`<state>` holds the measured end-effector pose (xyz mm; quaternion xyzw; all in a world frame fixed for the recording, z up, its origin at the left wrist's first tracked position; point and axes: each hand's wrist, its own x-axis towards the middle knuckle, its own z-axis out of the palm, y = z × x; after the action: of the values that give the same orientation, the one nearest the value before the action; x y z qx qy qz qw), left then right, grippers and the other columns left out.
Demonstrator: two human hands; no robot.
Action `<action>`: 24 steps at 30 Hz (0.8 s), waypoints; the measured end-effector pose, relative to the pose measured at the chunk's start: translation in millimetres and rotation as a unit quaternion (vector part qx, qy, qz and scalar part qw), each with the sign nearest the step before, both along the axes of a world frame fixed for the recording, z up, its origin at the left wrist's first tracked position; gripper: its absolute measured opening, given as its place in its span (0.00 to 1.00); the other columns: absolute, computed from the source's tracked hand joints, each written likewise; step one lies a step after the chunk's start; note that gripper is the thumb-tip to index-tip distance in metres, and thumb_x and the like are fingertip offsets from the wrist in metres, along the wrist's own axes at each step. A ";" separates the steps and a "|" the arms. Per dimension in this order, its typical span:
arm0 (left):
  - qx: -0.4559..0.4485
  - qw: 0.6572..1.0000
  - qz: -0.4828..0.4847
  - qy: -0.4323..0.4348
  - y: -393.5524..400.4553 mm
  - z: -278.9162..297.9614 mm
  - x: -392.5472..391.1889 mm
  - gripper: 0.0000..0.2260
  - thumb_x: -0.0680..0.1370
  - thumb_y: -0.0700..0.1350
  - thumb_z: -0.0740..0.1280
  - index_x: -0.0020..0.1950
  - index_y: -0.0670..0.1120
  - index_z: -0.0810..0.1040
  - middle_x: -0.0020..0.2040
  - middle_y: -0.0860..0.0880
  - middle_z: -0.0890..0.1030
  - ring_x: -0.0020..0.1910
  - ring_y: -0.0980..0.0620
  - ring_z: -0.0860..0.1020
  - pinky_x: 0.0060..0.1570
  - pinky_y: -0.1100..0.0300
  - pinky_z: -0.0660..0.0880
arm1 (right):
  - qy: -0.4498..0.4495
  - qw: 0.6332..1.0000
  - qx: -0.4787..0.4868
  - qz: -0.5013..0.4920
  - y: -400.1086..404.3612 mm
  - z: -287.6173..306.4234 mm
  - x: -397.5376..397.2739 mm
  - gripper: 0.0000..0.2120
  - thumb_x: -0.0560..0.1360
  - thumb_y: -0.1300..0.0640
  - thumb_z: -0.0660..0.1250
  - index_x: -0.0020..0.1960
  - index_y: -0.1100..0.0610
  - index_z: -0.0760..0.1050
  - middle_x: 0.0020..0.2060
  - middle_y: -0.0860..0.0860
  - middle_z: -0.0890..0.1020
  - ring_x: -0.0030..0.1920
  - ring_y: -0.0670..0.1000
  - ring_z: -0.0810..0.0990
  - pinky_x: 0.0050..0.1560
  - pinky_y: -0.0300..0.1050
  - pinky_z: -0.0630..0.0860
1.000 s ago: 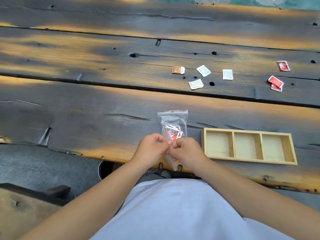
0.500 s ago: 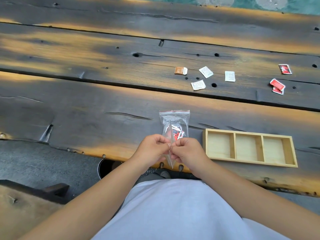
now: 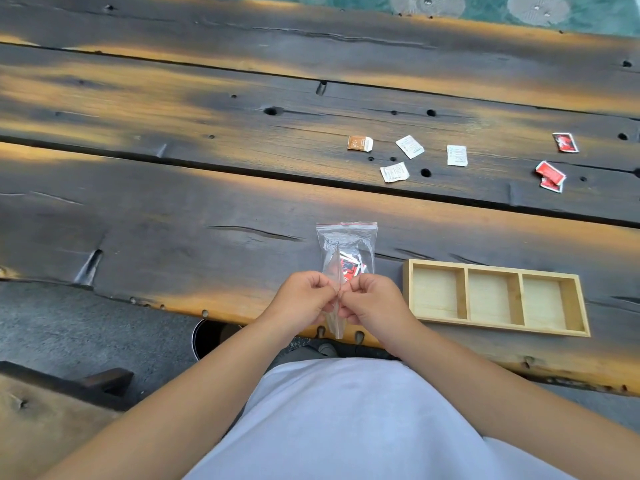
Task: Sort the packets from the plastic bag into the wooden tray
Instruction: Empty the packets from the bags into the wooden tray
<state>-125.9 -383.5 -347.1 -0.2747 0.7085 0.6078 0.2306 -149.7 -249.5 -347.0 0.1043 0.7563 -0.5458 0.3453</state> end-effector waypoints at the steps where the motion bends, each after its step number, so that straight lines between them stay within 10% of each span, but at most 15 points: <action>1: -0.007 1.000 -0.006 -0.001 0.2 -1.0 -0.4 0.10 0.77 0.39 0.65 0.36 0.47 0.77 0.35 0.47 0.79 0.35 0.54 0.76 0.34 0.61 0.73 | 0.009 1.000 0.008 0.001 -0.1 -0.2 -1.1 0.08 0.73 0.68 0.64 0.38 0.58 0.77 0.29 0.54 0.81 0.31 0.48 0.79 0.30 0.36 0.76; 10: -0.236 0.951 -0.174 0.102 -9.2 -0.1 -11.1 0.06 0.73 0.43 0.69 0.37 0.44 0.80 0.30 0.52 0.77 0.30 0.55 0.70 0.29 0.68 0.65 | 0.118 0.978 0.118 0.122 1.9 -8.6 -6.9 0.11 0.72 0.59 0.64 0.31 0.54 0.72 0.33 0.56 0.83 0.38 0.57 0.83 0.43 0.49 0.78; 24: -0.410 0.877 -0.234 0.095 -48.7 7.8 -4.9 0.08 0.72 0.46 0.63 0.34 0.47 0.67 0.34 0.50 0.75 0.38 0.44 0.74 0.32 0.56 0.65 | 0.213 0.920 0.248 0.218 37.7 -12.2 -26.6 0.13 0.72 0.53 0.64 0.30 0.53 0.68 0.26 0.49 0.75 0.35 0.56 0.76 0.35 0.48 0.71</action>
<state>-130.9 -432.2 -339.4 -0.1123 0.9562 0.2144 0.1645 -176.3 -211.8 -359.2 -0.0999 0.9271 -0.2615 0.2491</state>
